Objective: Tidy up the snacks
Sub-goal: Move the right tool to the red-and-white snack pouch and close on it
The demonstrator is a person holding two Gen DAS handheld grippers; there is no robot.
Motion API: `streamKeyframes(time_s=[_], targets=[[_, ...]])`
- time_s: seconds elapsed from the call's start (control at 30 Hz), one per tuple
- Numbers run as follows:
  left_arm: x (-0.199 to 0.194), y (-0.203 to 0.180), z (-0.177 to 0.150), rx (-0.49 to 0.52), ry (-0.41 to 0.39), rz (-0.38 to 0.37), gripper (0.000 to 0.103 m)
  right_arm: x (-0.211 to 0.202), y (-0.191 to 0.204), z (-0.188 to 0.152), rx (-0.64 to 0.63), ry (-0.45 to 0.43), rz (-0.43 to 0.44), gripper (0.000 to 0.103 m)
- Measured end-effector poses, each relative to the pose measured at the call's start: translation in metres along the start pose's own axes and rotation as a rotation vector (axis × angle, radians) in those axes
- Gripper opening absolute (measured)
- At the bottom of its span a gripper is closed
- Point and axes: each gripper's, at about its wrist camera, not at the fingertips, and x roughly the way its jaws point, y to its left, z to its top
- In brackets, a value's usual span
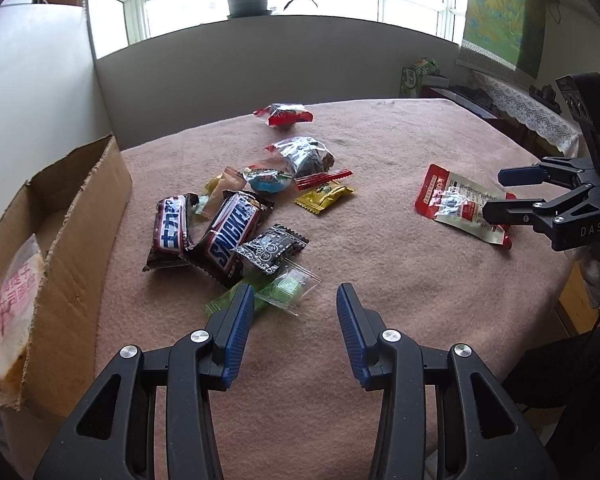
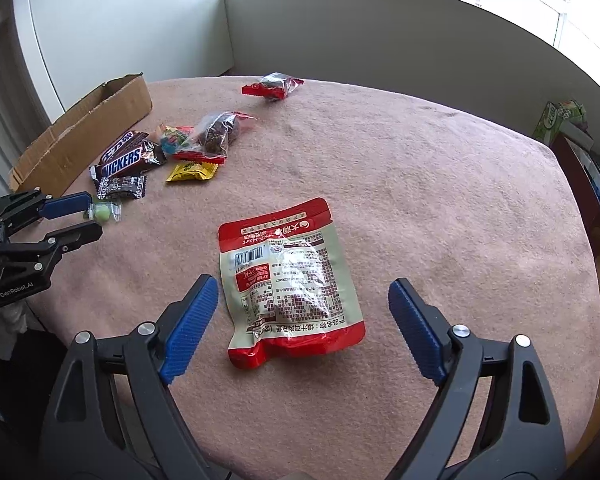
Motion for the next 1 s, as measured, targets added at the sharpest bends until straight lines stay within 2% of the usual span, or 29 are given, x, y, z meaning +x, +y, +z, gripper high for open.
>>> streamKeyframes(time_s=[0.2,0.37,0.47,0.67,0.8,1.0], targets=[[0.001,0.002,0.002,0.019,-0.006,0.011,0.042,0.008,0.012,0.002,-0.071,0.02,-0.031,0.089],[0.012,0.002,0.002,0.013,0.029,0.0,0.041,0.024,0.011,0.0,-0.067,0.069,-0.01,0.09],[0.01,-0.002,0.001,0.015,0.03,-0.028,0.024,0.024,0.009,0.002,-0.044,0.063,0.008,0.091],[0.012,-0.005,0.0,0.015,0.04,-0.033,0.024,0.025,0.015,0.001,-0.08,0.064,-0.007,0.09],[0.016,-0.002,0.004,-0.018,0.056,-0.063,0.024,0.023,0.015,0.002,-0.077,0.061,-0.001,0.079],[0.018,-0.01,0.007,-0.013,0.061,-0.05,0.024,0.021,0.013,0.001,-0.068,0.047,0.006,0.077]])
